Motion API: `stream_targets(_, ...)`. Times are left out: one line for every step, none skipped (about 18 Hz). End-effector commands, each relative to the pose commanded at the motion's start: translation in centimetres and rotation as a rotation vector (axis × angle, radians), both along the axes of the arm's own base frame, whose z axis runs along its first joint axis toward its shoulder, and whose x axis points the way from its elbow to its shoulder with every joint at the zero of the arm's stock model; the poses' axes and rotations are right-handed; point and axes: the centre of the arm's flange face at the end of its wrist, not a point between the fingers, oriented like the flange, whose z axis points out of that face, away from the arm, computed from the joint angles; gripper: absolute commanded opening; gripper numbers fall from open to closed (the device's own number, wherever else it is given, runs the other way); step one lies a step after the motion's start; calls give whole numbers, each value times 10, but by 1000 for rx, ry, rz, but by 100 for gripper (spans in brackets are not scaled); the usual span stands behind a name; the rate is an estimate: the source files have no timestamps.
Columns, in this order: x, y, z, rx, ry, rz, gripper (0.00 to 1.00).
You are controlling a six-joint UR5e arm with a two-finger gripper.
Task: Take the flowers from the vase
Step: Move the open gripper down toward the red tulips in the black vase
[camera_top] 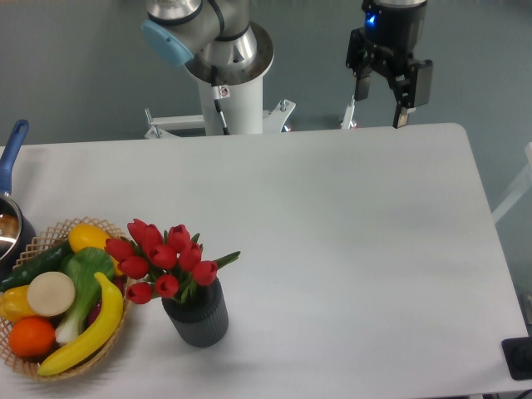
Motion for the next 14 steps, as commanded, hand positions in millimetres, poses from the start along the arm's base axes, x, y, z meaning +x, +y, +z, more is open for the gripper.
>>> stream_targets(0,0,-2,-3,1,-1,100)
stream_targets(2,1,-2,0,4,-3,100)
stream_targets(3,2,0,5,8,4,100)
stream_targets(4,3,-1,7,5,12,100)
stream_targets(5,3,-2,9,1,21,100)
stream_targets(6,3,-2,12,-4,33,100)
stream_targets(7,4,-3,21,-14,42,100)
stream_targets(9,6,-6,34,-28,48,100)
stream_targets(12,8,-11,74,-62,62,100)
stream_targets(15,10,-15,102,-88,73,100)
stream_targets(21,11,-20,120,-109,87,100)
stream_targets(25,11,-23,139,-120,100,100)
stream_targets(29,12,-27,160,-125,116,100)
stream_targets(34,12,-29,181,-130,151,100)
